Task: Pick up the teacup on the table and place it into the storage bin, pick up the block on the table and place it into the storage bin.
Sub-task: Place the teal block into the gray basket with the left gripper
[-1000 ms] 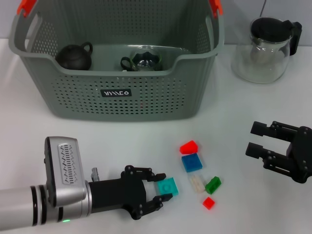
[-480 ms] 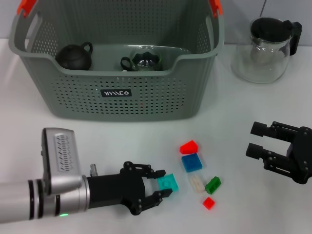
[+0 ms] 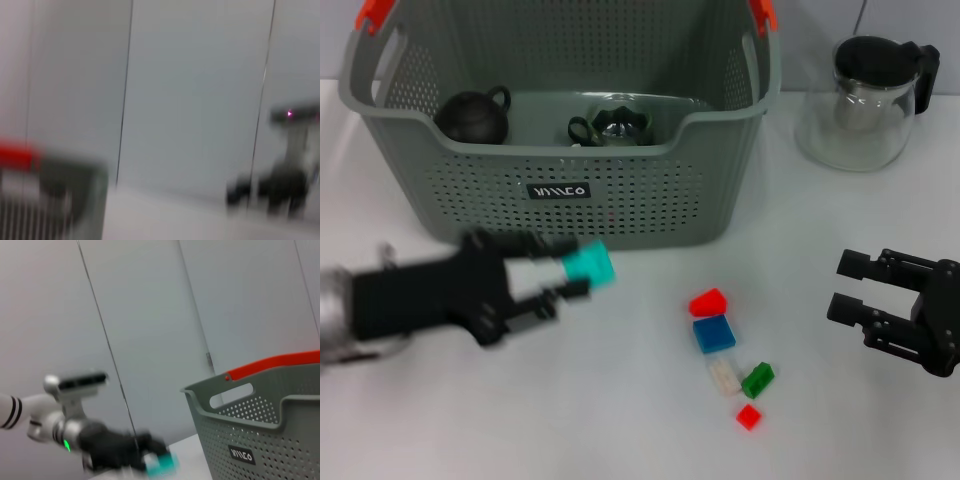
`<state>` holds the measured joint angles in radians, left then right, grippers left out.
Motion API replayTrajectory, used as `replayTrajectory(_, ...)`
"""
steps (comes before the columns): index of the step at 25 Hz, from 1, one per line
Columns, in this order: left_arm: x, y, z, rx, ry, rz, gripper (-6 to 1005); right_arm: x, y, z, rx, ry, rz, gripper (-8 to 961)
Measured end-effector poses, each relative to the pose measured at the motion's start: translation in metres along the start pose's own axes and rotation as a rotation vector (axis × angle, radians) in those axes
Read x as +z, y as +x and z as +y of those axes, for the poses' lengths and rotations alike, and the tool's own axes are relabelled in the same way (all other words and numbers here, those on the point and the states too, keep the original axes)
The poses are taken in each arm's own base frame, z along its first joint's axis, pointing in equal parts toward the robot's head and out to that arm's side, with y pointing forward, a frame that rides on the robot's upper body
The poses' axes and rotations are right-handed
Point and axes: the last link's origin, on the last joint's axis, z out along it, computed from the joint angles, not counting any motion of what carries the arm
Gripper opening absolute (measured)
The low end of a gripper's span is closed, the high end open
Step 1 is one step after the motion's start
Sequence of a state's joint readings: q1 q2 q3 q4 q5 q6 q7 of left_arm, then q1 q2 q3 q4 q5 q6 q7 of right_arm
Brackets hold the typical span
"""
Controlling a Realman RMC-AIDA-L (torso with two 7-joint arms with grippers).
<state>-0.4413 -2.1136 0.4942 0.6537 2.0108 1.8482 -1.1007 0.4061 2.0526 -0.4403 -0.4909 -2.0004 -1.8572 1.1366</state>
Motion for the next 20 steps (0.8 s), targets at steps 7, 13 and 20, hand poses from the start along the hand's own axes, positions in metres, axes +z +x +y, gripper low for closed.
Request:
replayTrajectory(7,-0.029,0.088,-0.037,-0.059,0.021,0.319,422,0.000,0.000,-0.001,0.000,0.004,0.002,610)
replayTrajectory(13,0.001,0.137,-0.089,-0.169,0.115,0.270,434,0.000,0.000,0.000,0.000,0.002,0.000,610)
replayTrajectory(20,0.062,0.120,-0.146,-0.257,0.457,-0.226,447,0.001,0.001,0.000,0.002,0.002,0.003,610)
